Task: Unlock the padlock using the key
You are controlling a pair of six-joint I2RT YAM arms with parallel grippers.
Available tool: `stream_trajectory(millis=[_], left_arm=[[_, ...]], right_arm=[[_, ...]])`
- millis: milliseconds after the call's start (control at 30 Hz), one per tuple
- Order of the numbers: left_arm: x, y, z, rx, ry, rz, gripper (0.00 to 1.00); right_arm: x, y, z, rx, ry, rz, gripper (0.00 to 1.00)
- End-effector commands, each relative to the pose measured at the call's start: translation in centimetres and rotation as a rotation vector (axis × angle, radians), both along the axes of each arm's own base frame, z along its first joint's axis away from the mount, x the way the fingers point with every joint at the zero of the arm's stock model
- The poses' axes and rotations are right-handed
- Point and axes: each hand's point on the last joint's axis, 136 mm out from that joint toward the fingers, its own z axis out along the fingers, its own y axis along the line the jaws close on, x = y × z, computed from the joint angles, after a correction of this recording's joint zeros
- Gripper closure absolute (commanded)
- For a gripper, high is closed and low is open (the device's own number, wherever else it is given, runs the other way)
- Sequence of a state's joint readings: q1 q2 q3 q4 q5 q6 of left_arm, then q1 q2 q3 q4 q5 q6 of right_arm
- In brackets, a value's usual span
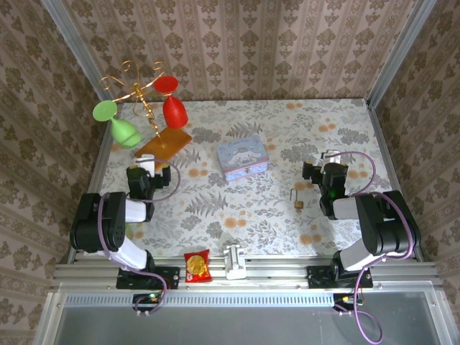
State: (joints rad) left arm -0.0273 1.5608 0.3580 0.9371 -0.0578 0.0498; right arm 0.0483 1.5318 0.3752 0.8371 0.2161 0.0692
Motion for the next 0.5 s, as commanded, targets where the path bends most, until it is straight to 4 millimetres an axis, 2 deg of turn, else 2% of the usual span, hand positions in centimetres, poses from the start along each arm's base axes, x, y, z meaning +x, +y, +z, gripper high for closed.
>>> stream_trajectory(millis=[0,467], left_arm=[[0.79,-0.04,0.86,-0.004,-0.009,-0.017,0.00],[0.65,0.66,1.12,0.030,-0.033,0.052,0.00]], right_arm=[[1.38,1.60,1.42,0.017,-0.037,0.127,0.00],[1.31,1.46,1.48,0.029,-0.040,0.130,0.00]])
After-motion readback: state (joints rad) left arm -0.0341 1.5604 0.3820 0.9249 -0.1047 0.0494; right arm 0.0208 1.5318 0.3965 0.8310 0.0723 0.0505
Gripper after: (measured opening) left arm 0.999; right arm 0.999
